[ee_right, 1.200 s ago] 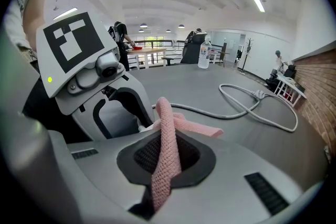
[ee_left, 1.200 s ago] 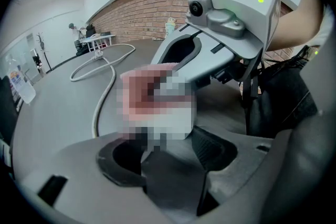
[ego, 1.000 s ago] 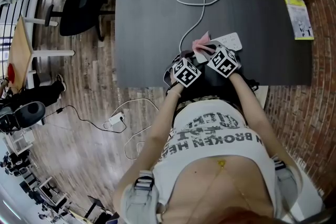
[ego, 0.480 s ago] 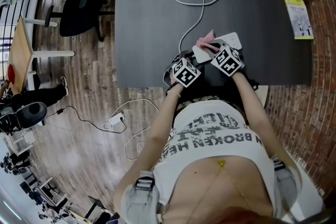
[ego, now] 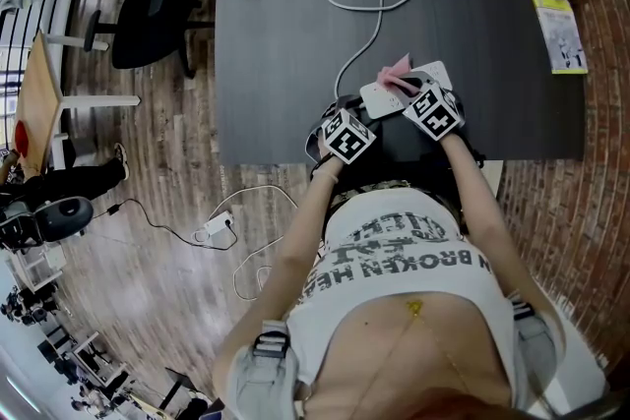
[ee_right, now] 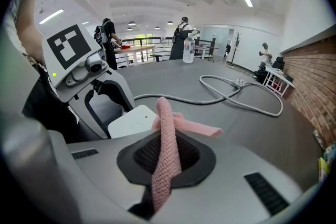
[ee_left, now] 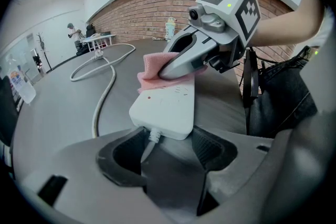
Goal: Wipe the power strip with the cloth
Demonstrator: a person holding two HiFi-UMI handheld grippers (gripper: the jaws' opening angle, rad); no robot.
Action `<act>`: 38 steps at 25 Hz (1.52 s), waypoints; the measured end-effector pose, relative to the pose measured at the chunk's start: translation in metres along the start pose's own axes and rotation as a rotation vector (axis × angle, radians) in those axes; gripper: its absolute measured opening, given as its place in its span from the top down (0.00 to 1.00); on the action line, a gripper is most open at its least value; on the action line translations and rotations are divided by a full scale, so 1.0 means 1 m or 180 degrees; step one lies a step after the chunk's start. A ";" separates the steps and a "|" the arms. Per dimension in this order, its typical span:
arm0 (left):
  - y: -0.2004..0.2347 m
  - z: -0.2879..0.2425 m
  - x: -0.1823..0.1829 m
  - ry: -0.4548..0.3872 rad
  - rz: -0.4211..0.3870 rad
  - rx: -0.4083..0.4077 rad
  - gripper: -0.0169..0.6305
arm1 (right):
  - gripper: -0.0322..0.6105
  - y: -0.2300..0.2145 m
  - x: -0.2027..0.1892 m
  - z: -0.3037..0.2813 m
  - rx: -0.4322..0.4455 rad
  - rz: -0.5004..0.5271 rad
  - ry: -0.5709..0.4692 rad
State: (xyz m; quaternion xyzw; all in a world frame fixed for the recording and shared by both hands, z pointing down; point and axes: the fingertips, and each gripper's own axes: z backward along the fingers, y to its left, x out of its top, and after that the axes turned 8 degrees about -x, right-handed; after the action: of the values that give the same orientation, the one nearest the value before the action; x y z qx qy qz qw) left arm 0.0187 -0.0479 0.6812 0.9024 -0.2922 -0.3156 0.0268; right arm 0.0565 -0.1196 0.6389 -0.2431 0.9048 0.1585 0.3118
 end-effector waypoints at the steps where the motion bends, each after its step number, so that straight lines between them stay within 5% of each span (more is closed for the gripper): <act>1: 0.000 0.000 0.000 0.0003 0.0000 0.0002 0.56 | 0.92 -0.002 -0.001 0.001 -0.0011 -0.0013 0.0002; 38: 0.002 0.004 0.003 -0.0032 -0.0024 0.0006 0.56 | 0.92 -0.079 -0.048 0.028 -0.0495 -0.0520 0.0075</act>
State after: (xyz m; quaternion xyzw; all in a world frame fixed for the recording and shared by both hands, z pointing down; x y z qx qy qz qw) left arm 0.0178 -0.0505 0.6770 0.9019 -0.2892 -0.3200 0.0232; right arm 0.1463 -0.1567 0.6376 -0.3413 0.8705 0.1995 0.2932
